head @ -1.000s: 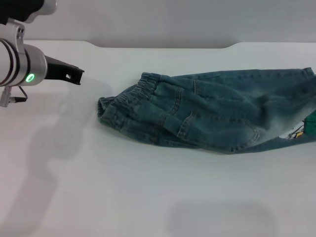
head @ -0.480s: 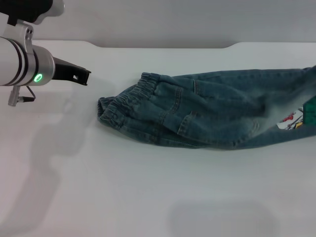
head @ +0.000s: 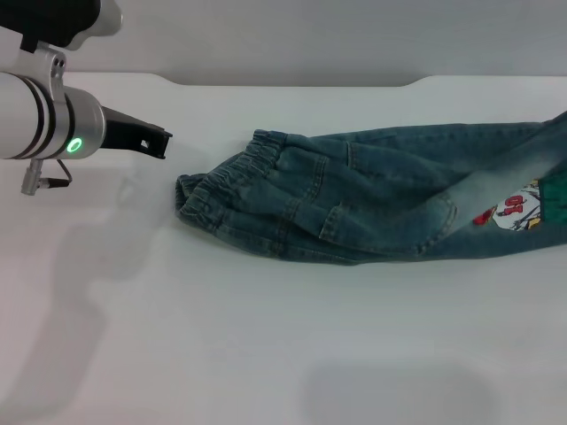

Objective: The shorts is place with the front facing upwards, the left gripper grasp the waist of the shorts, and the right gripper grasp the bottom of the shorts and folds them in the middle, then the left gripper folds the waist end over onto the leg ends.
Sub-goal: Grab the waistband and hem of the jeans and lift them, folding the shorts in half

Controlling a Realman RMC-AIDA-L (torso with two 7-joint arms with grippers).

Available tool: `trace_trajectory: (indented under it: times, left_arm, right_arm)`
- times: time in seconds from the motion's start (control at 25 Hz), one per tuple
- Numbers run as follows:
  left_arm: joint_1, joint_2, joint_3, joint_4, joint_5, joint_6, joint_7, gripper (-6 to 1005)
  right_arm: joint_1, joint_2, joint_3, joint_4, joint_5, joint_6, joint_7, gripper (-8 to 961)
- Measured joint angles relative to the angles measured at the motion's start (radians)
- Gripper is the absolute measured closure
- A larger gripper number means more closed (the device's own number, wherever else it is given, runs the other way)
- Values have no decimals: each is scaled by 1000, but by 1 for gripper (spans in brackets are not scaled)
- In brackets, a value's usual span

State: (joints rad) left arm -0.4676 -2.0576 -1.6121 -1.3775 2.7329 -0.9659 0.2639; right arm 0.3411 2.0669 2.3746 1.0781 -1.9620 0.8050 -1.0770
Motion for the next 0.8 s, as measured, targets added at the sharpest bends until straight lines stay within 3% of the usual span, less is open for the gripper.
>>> trace_trajectory:
  times: [0.68,0.8]
  left_arm:
    - [5,-1,0,6,-94,-12,72,982]
    - [7,-1,0,9,-94,-13,74,980]
  right_arm:
    - [15,5,-61,-81,-12,-164,-136,751]
    - [15,6,-66,-85,-11,-167,-157,611]
